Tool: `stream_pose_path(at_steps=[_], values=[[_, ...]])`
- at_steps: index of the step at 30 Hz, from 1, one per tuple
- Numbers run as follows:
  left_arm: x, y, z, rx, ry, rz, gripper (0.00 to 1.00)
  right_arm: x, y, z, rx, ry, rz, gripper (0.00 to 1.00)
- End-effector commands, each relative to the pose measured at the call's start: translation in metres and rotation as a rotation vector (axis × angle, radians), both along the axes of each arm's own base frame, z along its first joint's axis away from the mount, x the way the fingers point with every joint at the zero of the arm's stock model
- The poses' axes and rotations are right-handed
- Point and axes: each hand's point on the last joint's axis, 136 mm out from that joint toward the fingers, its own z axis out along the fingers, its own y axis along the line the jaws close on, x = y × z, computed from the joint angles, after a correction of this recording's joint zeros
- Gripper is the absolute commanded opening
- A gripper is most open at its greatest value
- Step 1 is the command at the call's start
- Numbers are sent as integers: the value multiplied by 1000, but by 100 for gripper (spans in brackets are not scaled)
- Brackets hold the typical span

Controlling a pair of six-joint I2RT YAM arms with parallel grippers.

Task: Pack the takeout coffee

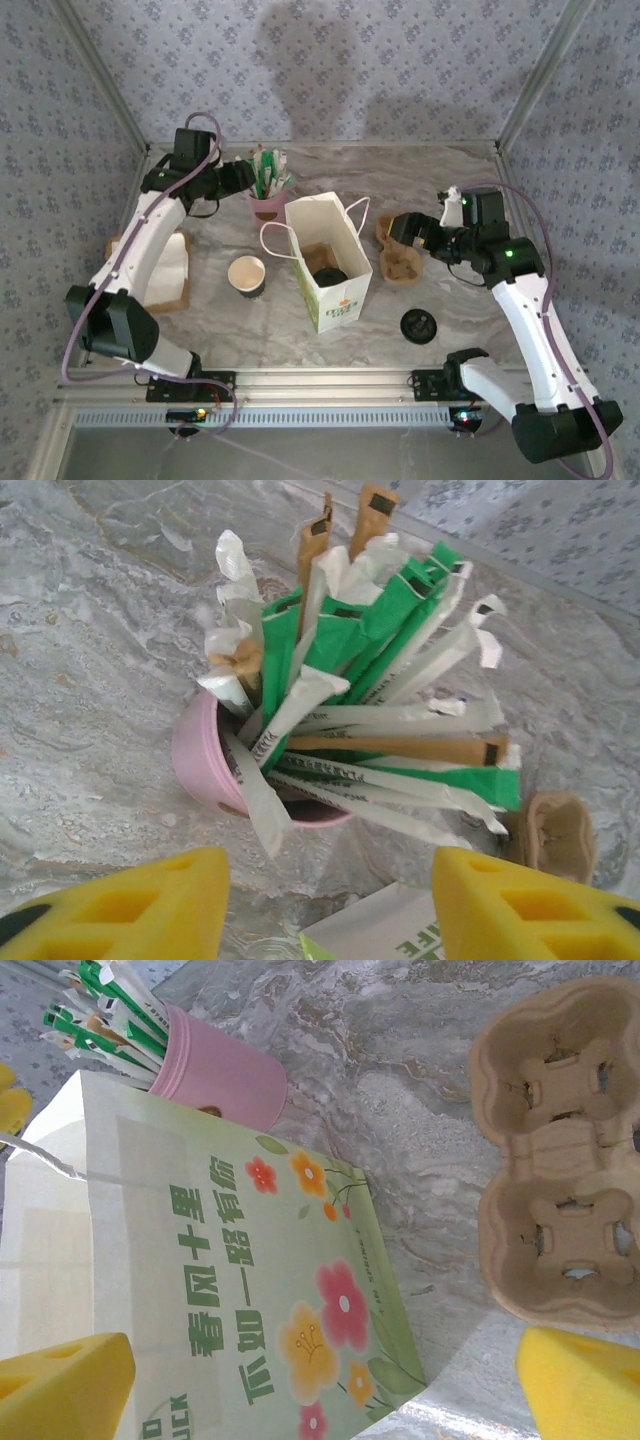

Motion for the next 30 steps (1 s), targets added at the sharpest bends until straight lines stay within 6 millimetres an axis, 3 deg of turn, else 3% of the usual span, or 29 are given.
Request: stream_pose_path(at_steps=[1,5,13,30], values=[[7,5,-3,49,23,-8,50,1,2,6,17,-25,26,100],[14,6,-16,76,56,-6,43,1,2,3,23,-18,27,100],[13,1,-35,86,95,-23,39,2,1,-2,30,-7,25,100],[18,-5,-51,181,122,-35,30,1,0,-3,31,-4,26,100]])
